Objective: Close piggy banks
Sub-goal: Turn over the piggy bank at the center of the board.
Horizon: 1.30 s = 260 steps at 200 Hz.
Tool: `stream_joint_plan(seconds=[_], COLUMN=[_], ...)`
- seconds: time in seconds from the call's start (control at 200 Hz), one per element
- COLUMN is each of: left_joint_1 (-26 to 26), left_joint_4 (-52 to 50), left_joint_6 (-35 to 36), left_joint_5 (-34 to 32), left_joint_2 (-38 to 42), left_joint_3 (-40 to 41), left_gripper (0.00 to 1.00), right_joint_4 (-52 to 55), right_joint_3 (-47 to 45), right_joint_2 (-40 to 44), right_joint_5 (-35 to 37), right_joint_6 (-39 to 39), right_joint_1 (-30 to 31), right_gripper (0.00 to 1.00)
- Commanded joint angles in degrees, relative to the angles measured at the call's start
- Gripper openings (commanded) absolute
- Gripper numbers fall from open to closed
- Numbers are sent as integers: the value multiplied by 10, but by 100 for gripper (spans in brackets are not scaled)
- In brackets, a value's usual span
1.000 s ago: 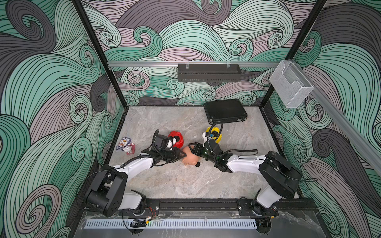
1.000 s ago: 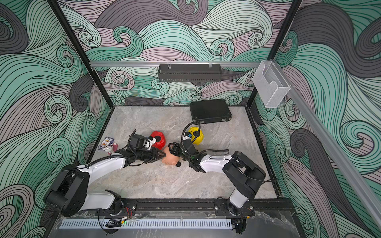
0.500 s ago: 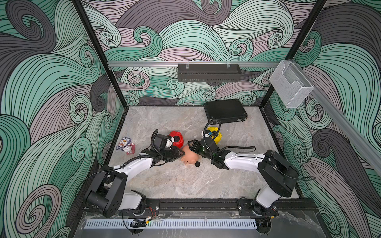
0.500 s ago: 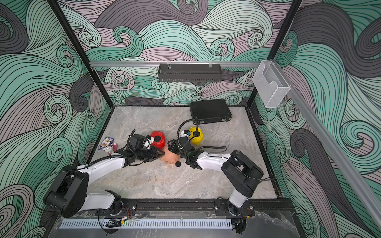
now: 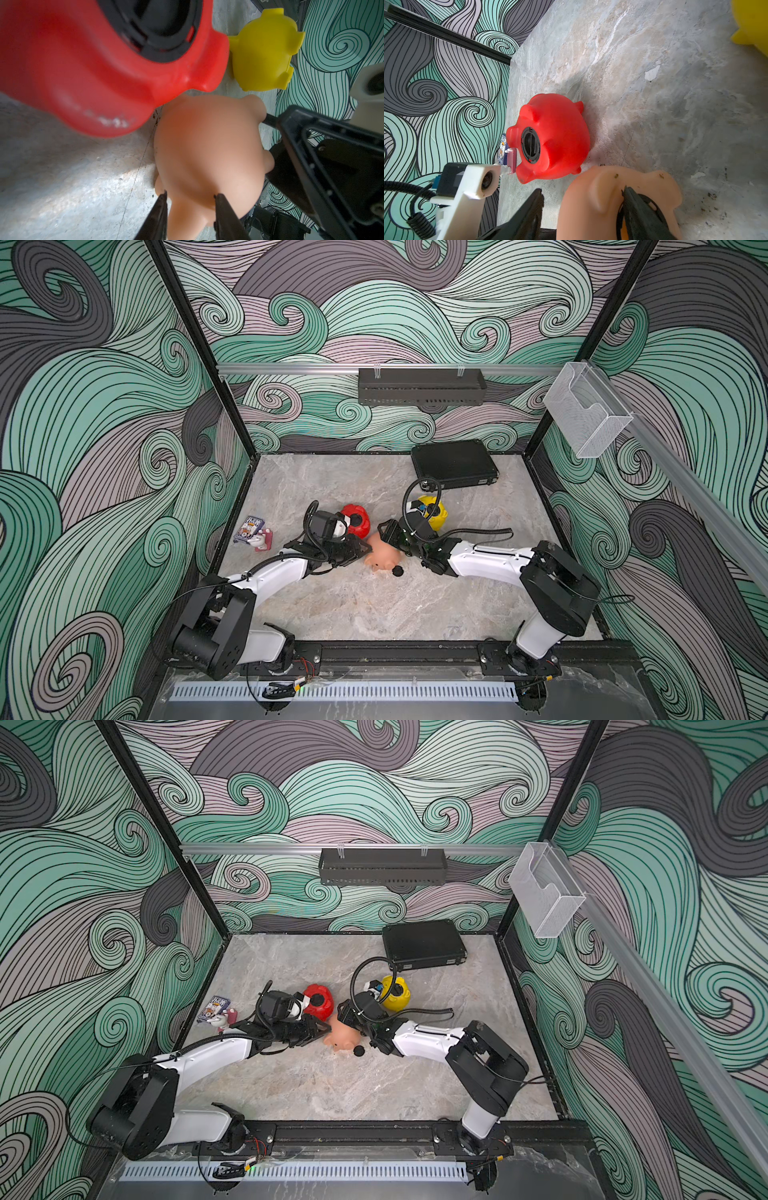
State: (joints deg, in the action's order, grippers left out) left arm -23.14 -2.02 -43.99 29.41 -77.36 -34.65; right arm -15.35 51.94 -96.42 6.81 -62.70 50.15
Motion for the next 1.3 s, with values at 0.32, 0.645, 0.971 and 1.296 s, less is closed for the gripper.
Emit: stream_joint_plan(seconds=[0.32,0.645,0.971,1.296], left_joint_1=[-14,-15,-16,-16], left_joint_4=[-60,-57,-58,-60], left_joint_6=[11,10,12,14], left_joint_5=[-37,-36,-37,-37], left_joint_2=[-36,-38,-37,-37], left_joint_3=[9,9,10,9], left_gripper=[36,36,36,36], right_joint_4=[14,69,87,114], right_joint_3=[38,61,71,73], right_joint_2=[-9,-4,-9,9], right_joint_5=[-73,-60,-54,-35], right_joint_6=[-33,-19,-13,6], right_joint_1=[44,46,48,48], right_gripper=[61,61,61,60])
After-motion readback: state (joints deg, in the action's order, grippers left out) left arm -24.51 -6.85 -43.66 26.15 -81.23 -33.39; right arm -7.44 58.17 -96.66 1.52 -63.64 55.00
